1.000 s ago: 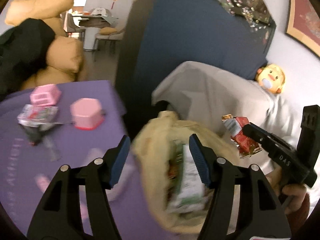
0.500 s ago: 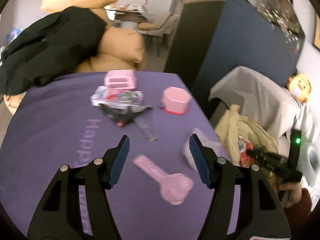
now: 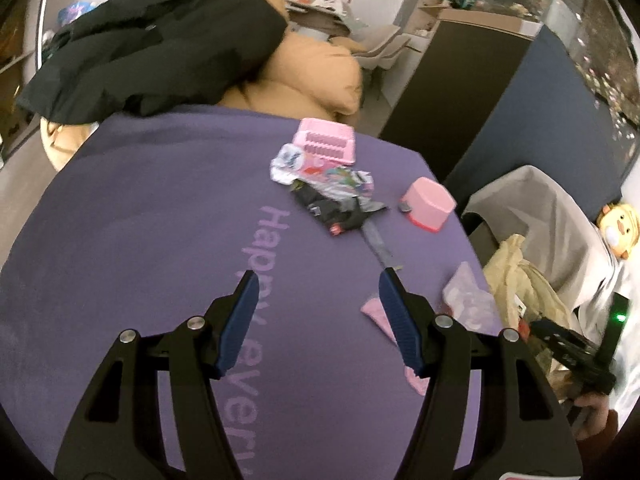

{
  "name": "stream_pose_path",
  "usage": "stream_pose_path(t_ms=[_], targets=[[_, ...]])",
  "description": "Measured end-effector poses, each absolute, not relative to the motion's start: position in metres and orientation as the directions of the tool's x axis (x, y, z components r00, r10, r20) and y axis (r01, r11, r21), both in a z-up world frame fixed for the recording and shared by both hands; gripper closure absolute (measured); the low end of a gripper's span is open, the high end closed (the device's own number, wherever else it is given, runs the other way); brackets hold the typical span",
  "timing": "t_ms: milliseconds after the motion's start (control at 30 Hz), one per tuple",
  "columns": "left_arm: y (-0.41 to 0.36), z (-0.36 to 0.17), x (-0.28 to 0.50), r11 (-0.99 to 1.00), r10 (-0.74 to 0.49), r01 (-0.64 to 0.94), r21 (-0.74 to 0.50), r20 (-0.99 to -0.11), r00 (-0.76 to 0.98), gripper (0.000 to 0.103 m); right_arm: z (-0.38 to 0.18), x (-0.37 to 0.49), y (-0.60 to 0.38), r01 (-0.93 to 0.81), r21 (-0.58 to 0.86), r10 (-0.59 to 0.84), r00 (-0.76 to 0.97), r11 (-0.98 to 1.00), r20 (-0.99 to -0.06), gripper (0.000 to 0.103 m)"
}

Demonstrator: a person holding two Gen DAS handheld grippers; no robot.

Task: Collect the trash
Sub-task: 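Reach the right tool to the pink candy stick on the table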

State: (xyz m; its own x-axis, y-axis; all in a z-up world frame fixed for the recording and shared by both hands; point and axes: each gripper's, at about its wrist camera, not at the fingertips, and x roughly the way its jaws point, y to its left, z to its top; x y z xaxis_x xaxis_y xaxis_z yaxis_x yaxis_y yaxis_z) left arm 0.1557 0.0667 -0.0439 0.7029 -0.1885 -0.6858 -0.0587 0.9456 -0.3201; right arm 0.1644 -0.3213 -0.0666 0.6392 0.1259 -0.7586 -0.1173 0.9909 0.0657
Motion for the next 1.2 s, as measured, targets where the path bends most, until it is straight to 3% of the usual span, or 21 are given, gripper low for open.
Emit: stream_pose_path(t_ms=[333, 767, 1200], targets=[[0.082, -0.052, 0.146, 0.946, -0.179, -0.077, -0.316, -0.704, 0.688, 0.044, -0.021, 0.155, -0.265, -0.289, 0.096, 0.276, 0.686, 0.953, -0.674, 0.058], [0.102, -0.064, 0.14, 0.938, -0.181, -0.101, -0.332, -0.716, 0.674, 0.043, -0.046, 0.155, -0.163, -0.512, 0.103, 0.42, 0.555, 0.853, -0.718, 0.058], [0.1, -0.071, 0.141, 0.937, -0.194, -0.096, -0.336, -0.729, 0.657, 0.043, -0.074, 0.157, -0.11, -0.616, 0.108, 0.442, 0.421, 0.78, -0.792, 0.058]])
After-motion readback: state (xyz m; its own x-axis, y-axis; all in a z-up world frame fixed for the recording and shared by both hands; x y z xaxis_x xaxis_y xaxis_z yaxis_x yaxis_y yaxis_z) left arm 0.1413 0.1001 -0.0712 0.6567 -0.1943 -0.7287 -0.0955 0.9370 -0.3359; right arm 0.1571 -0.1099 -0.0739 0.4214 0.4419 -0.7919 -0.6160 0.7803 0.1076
